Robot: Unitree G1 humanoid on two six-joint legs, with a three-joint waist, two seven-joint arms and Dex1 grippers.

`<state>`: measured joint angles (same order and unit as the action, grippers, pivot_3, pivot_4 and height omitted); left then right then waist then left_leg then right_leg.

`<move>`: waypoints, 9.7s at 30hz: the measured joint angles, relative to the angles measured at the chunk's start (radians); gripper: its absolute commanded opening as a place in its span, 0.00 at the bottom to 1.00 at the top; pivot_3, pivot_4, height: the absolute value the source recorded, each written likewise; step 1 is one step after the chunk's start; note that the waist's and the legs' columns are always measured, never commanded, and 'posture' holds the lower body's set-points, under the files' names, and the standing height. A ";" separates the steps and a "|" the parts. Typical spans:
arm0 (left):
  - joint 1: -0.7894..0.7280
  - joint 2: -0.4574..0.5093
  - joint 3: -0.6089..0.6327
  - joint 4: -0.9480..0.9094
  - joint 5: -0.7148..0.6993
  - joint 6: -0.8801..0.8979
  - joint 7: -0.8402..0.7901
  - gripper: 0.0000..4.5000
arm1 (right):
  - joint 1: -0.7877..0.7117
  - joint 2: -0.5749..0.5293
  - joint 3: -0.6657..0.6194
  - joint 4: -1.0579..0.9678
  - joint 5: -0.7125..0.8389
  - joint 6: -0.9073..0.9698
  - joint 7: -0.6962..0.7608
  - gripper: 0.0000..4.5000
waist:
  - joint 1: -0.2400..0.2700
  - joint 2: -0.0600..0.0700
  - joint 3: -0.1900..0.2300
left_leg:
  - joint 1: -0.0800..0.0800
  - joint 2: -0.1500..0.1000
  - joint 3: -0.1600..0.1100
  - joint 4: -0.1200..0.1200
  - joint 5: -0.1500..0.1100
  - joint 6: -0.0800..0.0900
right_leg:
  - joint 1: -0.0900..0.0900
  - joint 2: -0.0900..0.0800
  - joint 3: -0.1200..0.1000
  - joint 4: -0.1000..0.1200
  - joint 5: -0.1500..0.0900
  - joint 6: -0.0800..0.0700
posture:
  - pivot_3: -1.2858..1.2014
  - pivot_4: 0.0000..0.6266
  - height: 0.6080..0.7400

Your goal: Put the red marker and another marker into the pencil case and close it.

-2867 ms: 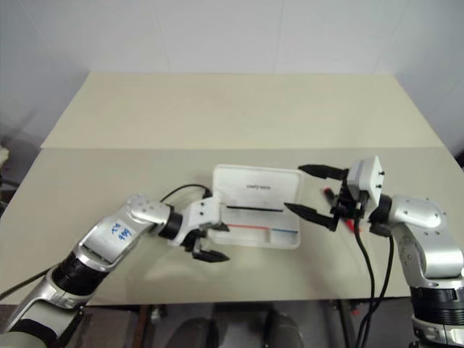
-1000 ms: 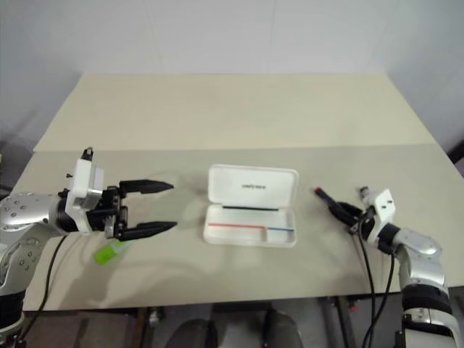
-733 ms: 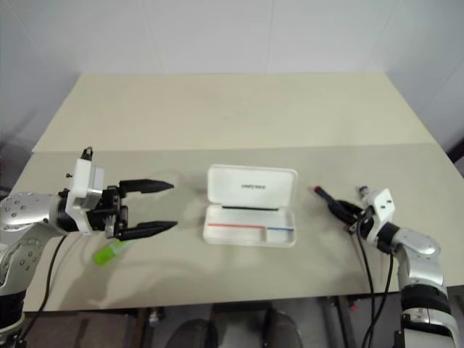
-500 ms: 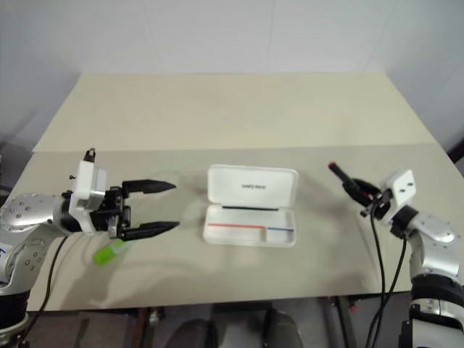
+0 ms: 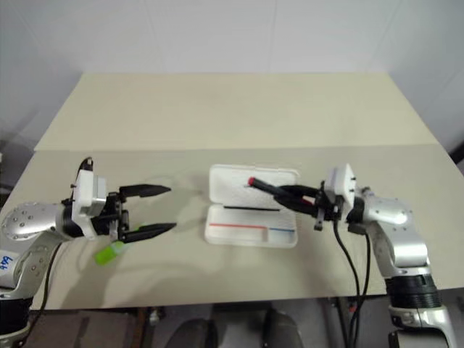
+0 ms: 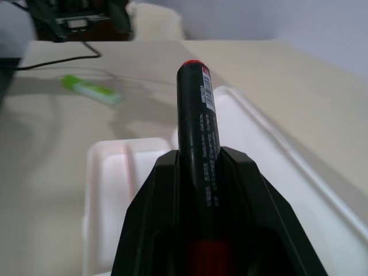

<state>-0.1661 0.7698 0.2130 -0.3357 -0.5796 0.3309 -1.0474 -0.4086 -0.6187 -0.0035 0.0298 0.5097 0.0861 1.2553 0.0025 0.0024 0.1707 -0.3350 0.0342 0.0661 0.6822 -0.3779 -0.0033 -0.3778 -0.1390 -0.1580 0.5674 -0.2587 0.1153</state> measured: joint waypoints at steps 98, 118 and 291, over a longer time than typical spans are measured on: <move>0.480 -0.166 0.208 0.385 0.152 -0.432 0.107 0.25 | -0.072 -0.271 -0.008 0.253 0.003 -0.231 0.293 1.00 | 0.006 0.007 -0.006 | 0.001 0.003 0.001 0.000 -0.004 0.004 | -0.005 -0.008 -0.004 0.006 -0.001 -0.003 | 0.52 0.24 1.00; 0.363 -0.015 0.130 0.050 0.066 -0.234 0.022 0.25 | 0.004 -0.234 -0.033 0.246 -0.019 -0.233 0.286 1.00 | 0.021 0.005 -0.005 | 0.000 -0.002 0.007 0.000 -0.005 0.004 | -0.005 -0.008 -0.009 0.004 0.000 -0.002 | 0.52 0.24 1.00; -0.202 -0.201 -0.224 0.038 0.076 -0.024 0.027 1.00 | 0.072 -0.063 0.082 0.119 -0.120 -0.060 0.158 0.08 | 0.022 0.000 -0.003 | 0.000 -0.001 0.003 0.002 -0.002 0.002 | 0.000 -0.001 -0.003 -0.001 0.000 0.000 | 0.52 0.24 1.00</move>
<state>-0.3679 0.5685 -0.0111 -0.2978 -0.5033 0.3066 -1.0202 -0.3366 -0.6821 0.0783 0.1488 0.3898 0.0263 1.4130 0.0243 0.0028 0.1674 -0.3351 0.0333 0.0693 0.6842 -0.3804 -0.0016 -0.3781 -0.1402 -0.1613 0.5666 -0.2584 0.1157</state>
